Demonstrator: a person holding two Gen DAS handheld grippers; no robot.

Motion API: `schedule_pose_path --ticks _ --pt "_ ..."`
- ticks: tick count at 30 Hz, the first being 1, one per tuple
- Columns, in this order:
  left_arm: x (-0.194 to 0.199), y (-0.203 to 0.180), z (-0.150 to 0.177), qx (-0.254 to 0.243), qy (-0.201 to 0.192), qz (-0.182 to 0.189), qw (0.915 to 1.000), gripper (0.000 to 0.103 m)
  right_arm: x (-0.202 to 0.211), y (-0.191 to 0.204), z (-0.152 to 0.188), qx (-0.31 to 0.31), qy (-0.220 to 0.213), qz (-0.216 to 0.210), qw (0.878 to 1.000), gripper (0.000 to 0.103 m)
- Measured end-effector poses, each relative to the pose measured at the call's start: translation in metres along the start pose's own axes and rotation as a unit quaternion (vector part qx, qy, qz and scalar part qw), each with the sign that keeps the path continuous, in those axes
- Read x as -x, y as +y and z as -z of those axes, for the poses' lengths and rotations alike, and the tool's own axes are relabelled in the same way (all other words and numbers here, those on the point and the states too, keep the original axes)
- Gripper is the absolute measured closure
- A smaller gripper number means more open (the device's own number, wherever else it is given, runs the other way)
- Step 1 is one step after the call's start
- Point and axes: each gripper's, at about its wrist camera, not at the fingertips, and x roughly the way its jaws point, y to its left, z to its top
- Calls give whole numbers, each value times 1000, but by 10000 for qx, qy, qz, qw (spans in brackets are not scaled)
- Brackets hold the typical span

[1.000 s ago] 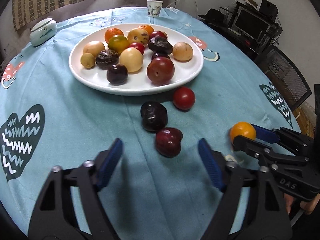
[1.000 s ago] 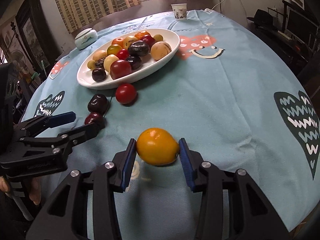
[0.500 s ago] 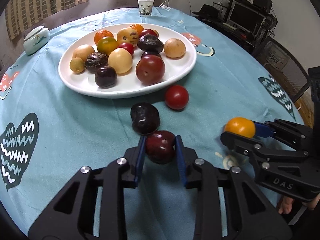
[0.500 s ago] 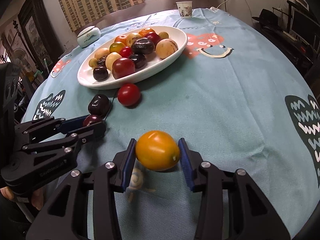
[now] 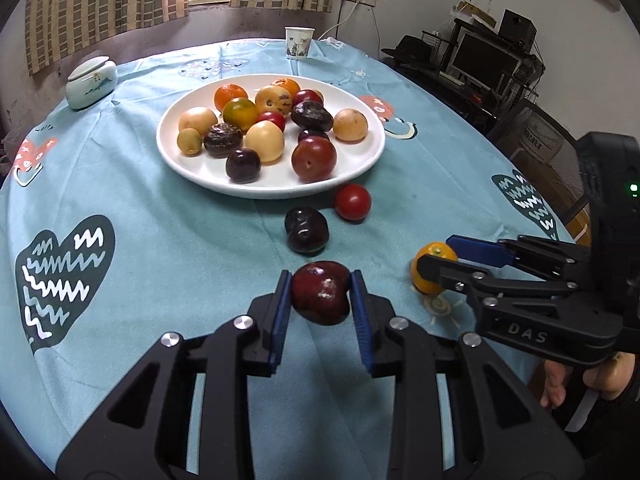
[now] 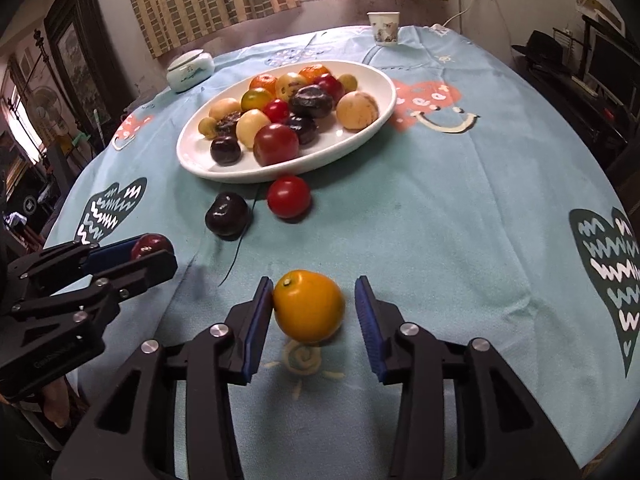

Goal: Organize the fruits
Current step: 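Grasp a dark red plum with the left tool while the right grasps an orange tangerine, then carry both held fruits onto the white plate and open both tools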

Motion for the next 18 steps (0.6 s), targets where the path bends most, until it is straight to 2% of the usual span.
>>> schedule_pose_path --ticks 4,6,11,18 --pt "13 2 4 23 -138 16 9999 74 -17 6 1 -32 403 -291 9988 60" --pt "20 5 6 54 -203 7 9998 74 -14 14 4 102 307 -131 9994 60" --pt "31 14 11 190 -272 -25 9994 74 6 23 11 151 -10 -42 9999 60" --pt "38 18 14 243 -340 -48 9991 74 18 25 13 126 -124 -105 9998 60"
